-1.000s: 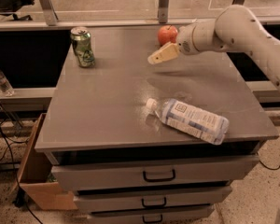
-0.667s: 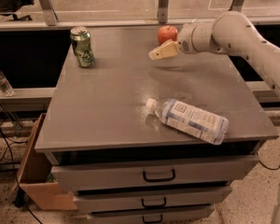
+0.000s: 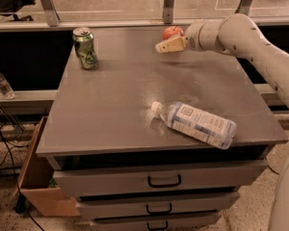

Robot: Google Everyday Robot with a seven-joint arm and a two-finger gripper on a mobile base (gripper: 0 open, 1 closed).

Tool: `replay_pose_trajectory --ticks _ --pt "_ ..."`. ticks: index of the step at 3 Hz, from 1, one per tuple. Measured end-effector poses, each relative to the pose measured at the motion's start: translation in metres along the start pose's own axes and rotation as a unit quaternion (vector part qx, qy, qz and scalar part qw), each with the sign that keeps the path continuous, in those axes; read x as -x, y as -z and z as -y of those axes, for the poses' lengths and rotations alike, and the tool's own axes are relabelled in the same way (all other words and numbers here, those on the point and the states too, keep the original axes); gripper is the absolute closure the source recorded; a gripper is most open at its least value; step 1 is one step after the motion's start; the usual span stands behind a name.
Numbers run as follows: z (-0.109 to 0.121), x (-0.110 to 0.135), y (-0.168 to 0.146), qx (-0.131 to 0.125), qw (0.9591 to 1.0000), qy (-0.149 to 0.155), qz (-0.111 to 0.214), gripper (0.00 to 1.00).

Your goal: Move apple near blue plastic bottle

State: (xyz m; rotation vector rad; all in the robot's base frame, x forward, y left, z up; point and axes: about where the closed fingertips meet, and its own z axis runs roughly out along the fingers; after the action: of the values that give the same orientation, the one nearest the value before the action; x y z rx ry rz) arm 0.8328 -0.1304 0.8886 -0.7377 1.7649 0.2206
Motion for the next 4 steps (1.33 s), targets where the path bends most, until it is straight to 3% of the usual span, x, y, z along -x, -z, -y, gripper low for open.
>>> replay_pose_trajectory --ticks 2,4 --pt "0.031 0.000 -0.006 -0.006 0.9992 -0.036 -0.016 0.00" --pt "0.030 -0.016 -0.020 0.021 0.9960 -0.071 -0.051 0.00"
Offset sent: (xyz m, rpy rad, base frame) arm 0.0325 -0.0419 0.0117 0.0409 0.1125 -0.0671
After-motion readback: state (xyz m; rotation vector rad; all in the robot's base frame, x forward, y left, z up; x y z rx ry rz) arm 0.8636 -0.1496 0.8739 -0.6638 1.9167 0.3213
